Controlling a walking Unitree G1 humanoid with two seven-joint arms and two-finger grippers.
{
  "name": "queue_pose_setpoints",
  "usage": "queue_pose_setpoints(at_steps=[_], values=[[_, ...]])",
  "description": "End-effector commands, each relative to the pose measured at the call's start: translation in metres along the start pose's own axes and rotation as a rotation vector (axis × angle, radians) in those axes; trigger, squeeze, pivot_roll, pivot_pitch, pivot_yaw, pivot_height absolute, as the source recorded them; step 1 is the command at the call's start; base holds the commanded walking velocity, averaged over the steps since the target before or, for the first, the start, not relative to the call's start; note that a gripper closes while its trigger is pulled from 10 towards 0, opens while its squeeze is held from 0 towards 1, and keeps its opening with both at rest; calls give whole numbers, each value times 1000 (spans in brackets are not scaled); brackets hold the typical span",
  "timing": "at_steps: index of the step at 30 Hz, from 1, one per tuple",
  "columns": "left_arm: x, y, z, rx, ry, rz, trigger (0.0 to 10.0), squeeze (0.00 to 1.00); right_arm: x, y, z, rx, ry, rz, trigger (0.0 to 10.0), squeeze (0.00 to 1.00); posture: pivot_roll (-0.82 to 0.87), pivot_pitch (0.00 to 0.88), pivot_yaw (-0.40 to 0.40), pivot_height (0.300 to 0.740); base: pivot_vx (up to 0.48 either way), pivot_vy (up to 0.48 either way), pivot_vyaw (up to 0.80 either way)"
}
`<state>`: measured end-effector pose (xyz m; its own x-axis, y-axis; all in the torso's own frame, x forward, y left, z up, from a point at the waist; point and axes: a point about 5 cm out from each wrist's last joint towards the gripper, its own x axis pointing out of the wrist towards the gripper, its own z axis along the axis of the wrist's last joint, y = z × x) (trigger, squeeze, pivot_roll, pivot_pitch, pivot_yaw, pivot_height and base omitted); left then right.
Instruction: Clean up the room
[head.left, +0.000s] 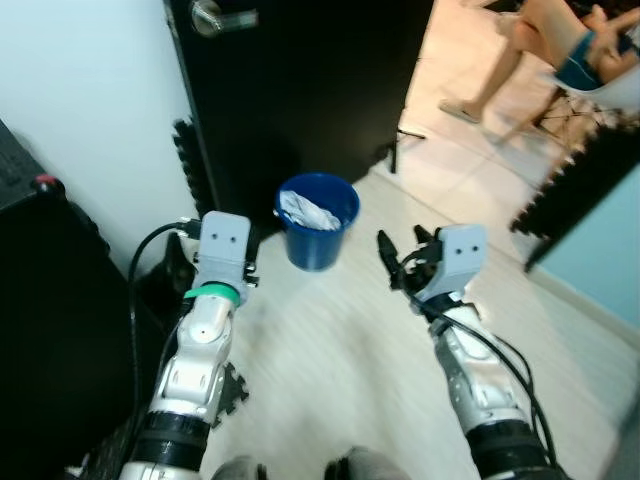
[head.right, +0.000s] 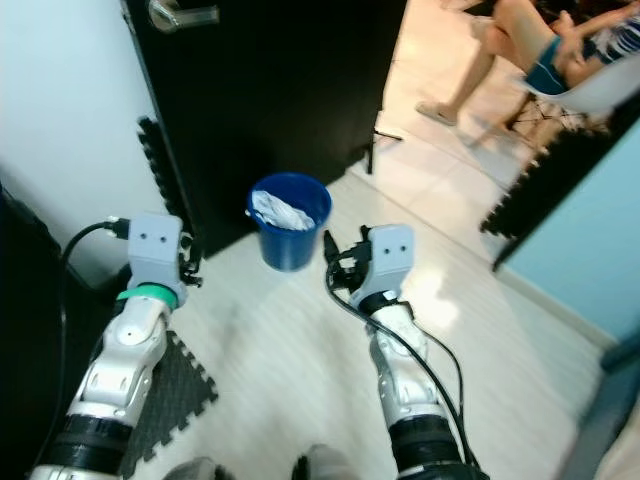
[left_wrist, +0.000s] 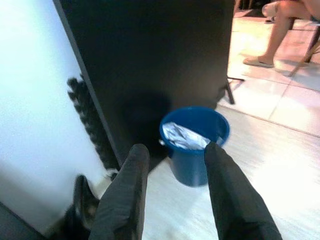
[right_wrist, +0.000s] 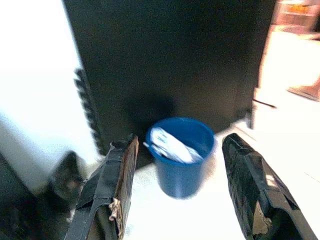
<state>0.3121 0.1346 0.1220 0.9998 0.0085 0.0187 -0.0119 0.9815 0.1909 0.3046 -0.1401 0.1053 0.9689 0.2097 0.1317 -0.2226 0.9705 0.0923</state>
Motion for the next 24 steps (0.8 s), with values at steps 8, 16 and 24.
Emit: queue_pose_setpoints(at_steps=[8, 16, 24], values=[[-1, -2, -5, 2, 42, -20, 10000, 0, -2, 3, -6, 9, 25, 10, 10000, 0, -53, 5, -3, 740, -61, 0, -231], [-2, -8, -5, -5, 50, -45, 10000, 0, -3, 2, -8, 14, 34, 4, 10000, 0, -56, 7, -3, 740, 0, 0, -750], [-2, -10, -6, -2, 55, -54, 10000, 0, -6, -1, -14, 13, 55, -3, 10000, 0, -58, 9, -1, 740, 0, 0, -750]])
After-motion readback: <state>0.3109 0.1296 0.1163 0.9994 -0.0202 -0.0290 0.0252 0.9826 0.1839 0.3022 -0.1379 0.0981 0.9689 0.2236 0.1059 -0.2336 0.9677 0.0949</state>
